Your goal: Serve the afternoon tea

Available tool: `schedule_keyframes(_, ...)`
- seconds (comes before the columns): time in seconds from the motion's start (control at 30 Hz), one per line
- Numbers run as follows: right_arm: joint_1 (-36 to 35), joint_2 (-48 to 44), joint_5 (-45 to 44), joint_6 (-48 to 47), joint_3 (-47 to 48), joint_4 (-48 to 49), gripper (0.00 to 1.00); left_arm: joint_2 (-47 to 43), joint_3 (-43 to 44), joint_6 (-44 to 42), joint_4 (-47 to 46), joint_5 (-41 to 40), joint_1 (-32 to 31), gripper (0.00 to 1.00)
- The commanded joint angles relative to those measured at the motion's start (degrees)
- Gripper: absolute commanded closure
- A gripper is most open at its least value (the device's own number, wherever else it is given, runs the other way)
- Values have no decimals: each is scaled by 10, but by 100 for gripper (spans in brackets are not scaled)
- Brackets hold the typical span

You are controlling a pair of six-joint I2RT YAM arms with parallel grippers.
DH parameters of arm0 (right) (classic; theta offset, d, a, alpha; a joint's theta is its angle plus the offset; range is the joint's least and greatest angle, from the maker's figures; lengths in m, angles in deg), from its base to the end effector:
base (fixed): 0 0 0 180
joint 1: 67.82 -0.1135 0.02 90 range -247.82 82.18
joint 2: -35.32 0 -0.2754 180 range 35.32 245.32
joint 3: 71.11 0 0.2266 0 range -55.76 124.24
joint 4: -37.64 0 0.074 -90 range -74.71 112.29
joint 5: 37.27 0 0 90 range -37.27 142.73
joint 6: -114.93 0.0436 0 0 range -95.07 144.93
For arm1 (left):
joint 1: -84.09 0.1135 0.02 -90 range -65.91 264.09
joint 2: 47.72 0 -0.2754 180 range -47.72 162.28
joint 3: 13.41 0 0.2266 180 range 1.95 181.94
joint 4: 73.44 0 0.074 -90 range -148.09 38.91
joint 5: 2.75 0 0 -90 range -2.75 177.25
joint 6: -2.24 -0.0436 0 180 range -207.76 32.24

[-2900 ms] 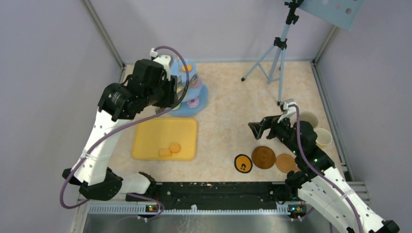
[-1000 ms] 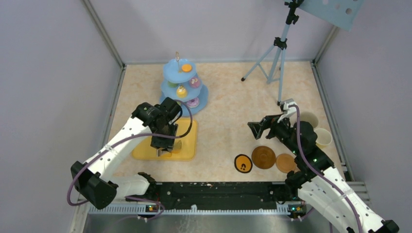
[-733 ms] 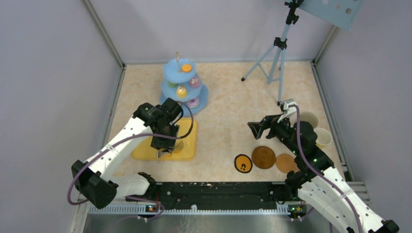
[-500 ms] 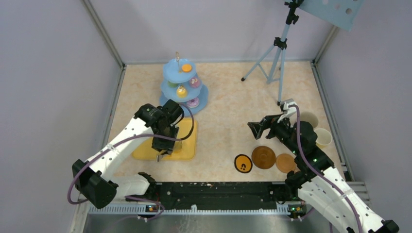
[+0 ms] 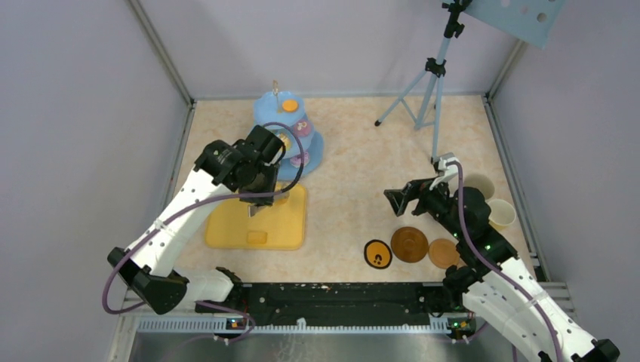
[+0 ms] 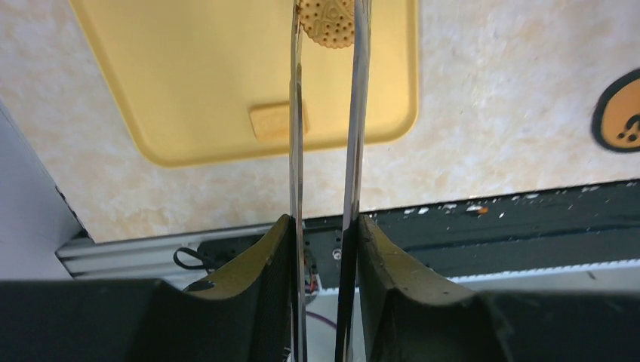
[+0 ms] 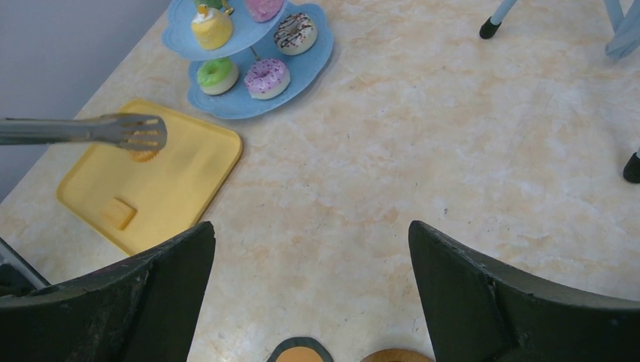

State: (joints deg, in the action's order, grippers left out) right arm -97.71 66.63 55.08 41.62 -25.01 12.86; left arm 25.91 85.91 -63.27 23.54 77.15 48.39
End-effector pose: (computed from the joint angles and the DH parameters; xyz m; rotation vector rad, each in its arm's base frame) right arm 0.1028 0.0611 0.2941 -0.2360 1.7716 0.6266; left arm 0.1540 -0.1012 0.3652 0.2306 2.7626 -0.0171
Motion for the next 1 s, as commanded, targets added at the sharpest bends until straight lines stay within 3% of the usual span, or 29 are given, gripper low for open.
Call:
schedule_keyframes(0.0, -4, 3, 3, 3, 9, 19, 3, 16, 78, 9, -6, -46, -2, 68)
schedule_keyframes(0.23, -4, 4, 4, 3, 12, 19, 3, 20, 244, -4, -50, -151, -1, 68)
schedule_keyframes(0.47, -3, 4, 5, 1, 19, 12, 3, 74, 330, -57, -117, -219, 10, 67)
schedule_keyframes(0.67, -4, -4, -5, 2, 18, 1, 3, 98, 330, -101, -150, -248, 43, 66)
schedule_keyframes(0.97, -4, 11, -3, 1, 23, 4, 3, 117, 271, -121, -259, -169, 99, 66)
